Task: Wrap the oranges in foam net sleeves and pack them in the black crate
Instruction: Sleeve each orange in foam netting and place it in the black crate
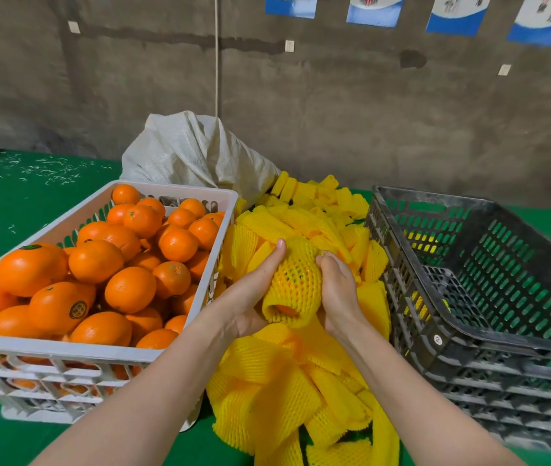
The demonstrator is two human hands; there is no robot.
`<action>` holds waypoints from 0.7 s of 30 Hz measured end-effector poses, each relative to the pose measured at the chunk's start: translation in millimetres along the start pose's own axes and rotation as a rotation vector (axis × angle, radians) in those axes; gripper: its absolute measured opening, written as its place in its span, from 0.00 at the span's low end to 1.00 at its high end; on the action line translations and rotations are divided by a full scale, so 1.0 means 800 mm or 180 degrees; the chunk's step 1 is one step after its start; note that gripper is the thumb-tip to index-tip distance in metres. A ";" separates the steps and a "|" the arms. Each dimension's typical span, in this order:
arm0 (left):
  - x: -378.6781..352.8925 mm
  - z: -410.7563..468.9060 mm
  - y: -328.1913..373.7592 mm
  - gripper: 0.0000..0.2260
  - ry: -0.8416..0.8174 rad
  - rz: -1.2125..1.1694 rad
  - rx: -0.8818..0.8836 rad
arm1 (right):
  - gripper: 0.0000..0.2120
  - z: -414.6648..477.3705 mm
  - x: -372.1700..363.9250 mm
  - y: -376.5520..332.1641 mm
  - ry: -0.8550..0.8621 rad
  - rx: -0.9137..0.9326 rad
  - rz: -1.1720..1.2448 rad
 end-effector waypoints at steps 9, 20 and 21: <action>-0.003 -0.005 0.009 0.29 0.0087 0.0278 -0.0259 | 0.13 -0.003 0.006 -0.023 -0.0499 0.0857 -0.0925; -0.068 -0.005 0.031 0.30 0.0476 0.1129 -0.1026 | 0.33 -0.022 0.042 -0.051 -0.0994 0.1314 -0.1844; -0.083 -0.002 0.031 0.26 0.0252 0.1015 -0.0934 | 0.31 -0.017 0.051 -0.059 -0.0762 0.1368 -0.1747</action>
Point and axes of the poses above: each hand's wrist, its own z-axis towards the middle knuckle, its own x-axis out of the back of the hand, y = z × x, the point moved 3 cm from there along z, towards the middle knuckle, and after that the axes turned 2 degrees about x, right-handed, at the moved point
